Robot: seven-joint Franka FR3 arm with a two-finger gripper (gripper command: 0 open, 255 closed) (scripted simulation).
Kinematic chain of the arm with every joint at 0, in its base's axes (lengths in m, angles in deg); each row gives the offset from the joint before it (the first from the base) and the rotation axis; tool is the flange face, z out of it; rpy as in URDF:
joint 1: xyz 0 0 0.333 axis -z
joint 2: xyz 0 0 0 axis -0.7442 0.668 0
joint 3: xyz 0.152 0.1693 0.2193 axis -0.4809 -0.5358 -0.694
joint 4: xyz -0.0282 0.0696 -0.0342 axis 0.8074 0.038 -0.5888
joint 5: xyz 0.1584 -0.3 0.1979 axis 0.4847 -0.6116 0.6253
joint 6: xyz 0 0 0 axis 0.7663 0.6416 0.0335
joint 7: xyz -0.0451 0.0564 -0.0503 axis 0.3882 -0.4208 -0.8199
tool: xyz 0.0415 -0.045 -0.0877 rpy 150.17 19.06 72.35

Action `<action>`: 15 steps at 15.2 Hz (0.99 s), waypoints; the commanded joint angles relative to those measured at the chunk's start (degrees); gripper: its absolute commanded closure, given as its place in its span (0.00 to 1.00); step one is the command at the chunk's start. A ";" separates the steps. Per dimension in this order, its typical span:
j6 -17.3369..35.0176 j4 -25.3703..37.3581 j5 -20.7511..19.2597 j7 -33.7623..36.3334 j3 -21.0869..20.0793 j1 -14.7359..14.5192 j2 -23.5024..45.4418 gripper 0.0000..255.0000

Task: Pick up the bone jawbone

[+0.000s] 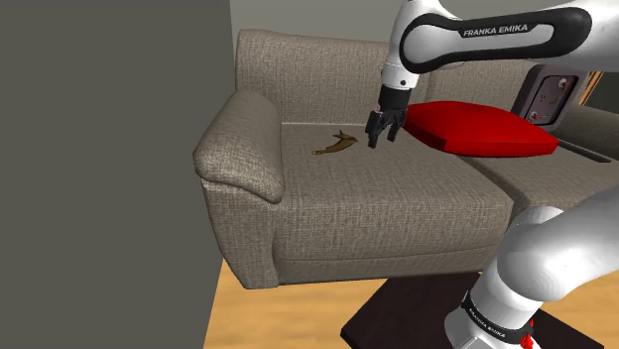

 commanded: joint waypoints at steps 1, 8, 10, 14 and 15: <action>0.99 3.19 0.08 -1.78 1.25 0.16 4.03 0.00; 3.81 15.54 2.01 -8.55 5.41 0.78 19.08 0.00; 3.94 19.82 3.04 -10.52 6.37 1.05 23.56 0.00; 3.21 29.55 5.60 -14.36 7.86 2.00 32.85 0.00; 2.80 32.27 6.32 -15.28 8.13 2.33 35.26 0.00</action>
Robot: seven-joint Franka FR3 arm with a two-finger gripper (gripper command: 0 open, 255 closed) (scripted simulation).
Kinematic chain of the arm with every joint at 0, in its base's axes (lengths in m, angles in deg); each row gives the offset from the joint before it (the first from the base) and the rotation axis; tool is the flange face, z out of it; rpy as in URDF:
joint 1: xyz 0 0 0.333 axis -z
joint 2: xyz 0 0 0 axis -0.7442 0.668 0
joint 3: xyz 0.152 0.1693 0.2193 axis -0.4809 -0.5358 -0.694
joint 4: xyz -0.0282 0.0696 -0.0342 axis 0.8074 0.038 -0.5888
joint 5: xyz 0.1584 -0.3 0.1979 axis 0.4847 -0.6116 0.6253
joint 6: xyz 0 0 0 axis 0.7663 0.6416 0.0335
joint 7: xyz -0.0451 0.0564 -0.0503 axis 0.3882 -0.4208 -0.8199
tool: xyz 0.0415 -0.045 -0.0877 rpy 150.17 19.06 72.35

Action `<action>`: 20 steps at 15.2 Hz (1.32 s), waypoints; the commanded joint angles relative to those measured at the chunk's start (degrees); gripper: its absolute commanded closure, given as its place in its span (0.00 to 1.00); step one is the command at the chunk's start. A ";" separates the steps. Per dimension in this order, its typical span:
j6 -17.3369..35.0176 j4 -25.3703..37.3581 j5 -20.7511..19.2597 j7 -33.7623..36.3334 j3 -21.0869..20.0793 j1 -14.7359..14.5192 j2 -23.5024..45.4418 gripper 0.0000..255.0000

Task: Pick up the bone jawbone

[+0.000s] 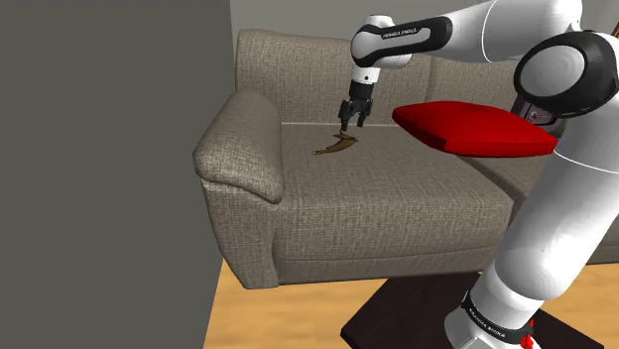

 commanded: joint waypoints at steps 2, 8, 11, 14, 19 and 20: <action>-1.34 8.78 2.25 -2.71 0.71 1.10 7.73 0.00; 2.40 5.39 2.45 -3.09 0.61 1.14 8.11 0.00; 4.33 3.58 2.53 -3.25 0.59 1.10 8.24 0.00; 4.44 3.52 2.54 -3.27 0.59 1.11 8.28 1.00; 4.48 3.39 2.53 -3.32 0.61 1.14 8.20 1.00; 4.53 3.32 2.53 -3.33 0.61 1.14 8.18 1.00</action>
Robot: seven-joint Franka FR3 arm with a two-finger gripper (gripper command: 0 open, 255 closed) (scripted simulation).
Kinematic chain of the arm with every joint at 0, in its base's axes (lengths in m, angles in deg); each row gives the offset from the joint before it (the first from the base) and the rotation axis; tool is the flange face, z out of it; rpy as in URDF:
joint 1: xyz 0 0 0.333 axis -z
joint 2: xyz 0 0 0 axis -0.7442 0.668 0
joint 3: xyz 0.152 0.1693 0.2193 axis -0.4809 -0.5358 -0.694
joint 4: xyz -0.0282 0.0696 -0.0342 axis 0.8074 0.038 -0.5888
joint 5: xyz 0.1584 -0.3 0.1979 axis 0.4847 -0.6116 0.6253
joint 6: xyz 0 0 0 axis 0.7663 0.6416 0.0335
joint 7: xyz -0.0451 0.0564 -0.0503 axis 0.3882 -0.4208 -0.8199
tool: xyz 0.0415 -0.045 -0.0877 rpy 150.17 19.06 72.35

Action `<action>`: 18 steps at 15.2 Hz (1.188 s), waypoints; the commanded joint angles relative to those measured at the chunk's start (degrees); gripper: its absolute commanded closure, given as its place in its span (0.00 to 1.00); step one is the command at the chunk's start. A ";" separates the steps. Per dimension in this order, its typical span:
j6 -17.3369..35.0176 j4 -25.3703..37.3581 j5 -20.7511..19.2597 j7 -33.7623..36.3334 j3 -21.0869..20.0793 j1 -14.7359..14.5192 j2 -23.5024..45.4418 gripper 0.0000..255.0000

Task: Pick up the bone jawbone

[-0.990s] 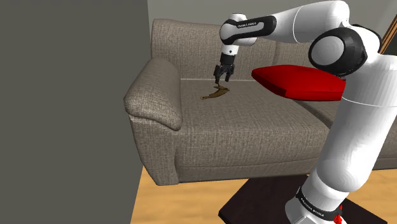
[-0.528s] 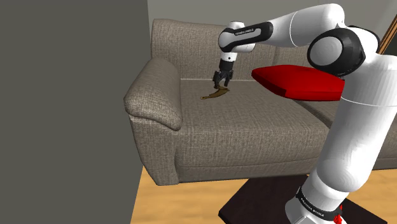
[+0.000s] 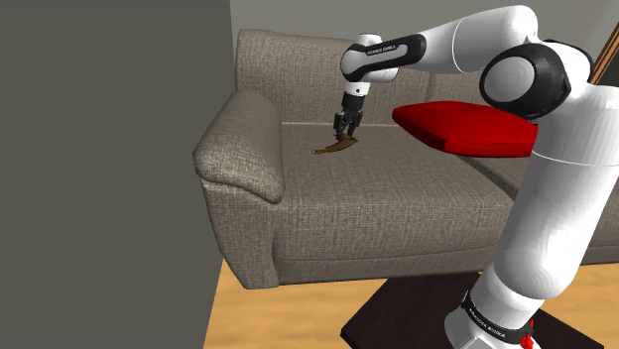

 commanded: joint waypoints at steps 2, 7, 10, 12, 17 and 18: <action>-0.27 0.15 -0.01 0.09 -0.01 -0.01 0.15 1.00; -4.05 3.76 -0.15 0.38 0.05 0.05 -0.04 1.00; -6.37 6.14 -0.19 0.53 0.08 0.11 0.01 1.00; -7.95 7.82 -0.20 0.63 0.11 0.15 0.12 1.00; -12.00 12.41 -0.15 0.84 0.17 0.31 0.67 1.00; -12.12 12.54 -0.15 0.85 0.17 0.31 0.67 1.00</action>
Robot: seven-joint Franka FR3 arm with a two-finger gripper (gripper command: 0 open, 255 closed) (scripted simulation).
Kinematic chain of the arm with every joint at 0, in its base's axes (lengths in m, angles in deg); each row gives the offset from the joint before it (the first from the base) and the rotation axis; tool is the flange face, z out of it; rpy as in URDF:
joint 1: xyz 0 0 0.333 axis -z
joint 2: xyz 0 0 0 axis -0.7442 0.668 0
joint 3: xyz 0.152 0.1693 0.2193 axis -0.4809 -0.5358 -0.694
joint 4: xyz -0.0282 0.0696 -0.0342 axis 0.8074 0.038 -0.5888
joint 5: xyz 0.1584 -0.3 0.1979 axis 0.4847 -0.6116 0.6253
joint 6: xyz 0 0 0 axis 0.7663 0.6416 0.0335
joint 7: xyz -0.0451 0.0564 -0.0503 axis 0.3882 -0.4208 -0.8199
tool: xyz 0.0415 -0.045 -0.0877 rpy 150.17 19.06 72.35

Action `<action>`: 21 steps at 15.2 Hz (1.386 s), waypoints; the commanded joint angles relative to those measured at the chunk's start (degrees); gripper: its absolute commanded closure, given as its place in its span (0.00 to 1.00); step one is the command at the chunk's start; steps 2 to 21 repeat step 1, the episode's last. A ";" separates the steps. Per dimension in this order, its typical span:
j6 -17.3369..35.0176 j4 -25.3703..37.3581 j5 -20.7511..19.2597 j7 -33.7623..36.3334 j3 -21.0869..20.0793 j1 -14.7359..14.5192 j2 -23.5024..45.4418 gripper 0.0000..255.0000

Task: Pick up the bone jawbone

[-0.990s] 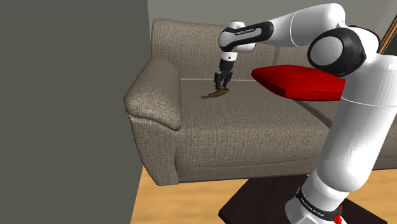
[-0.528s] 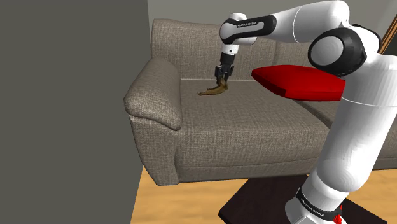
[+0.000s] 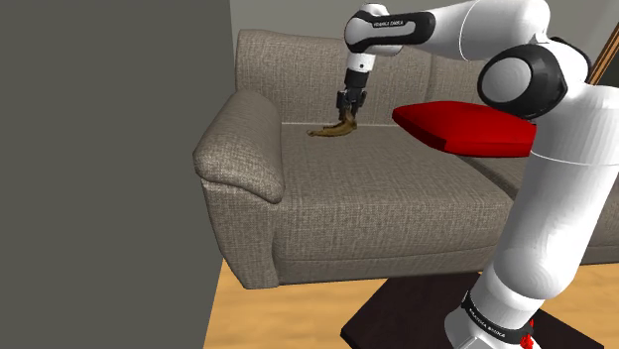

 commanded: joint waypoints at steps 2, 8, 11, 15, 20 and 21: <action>-0.52 0.60 0.02 0.02 0.01 0.03 0.10 1.00; -0.52 0.60 0.02 0.02 0.01 0.03 0.10 1.00; -0.52 0.60 0.02 0.02 0.01 0.03 0.10 1.00; -0.52 0.60 0.02 0.02 0.01 0.03 0.10 1.00; -0.52 0.60 0.02 0.02 0.01 0.03 0.10 1.00; -0.52 0.60 0.02 0.02 0.01 0.03 0.10 1.00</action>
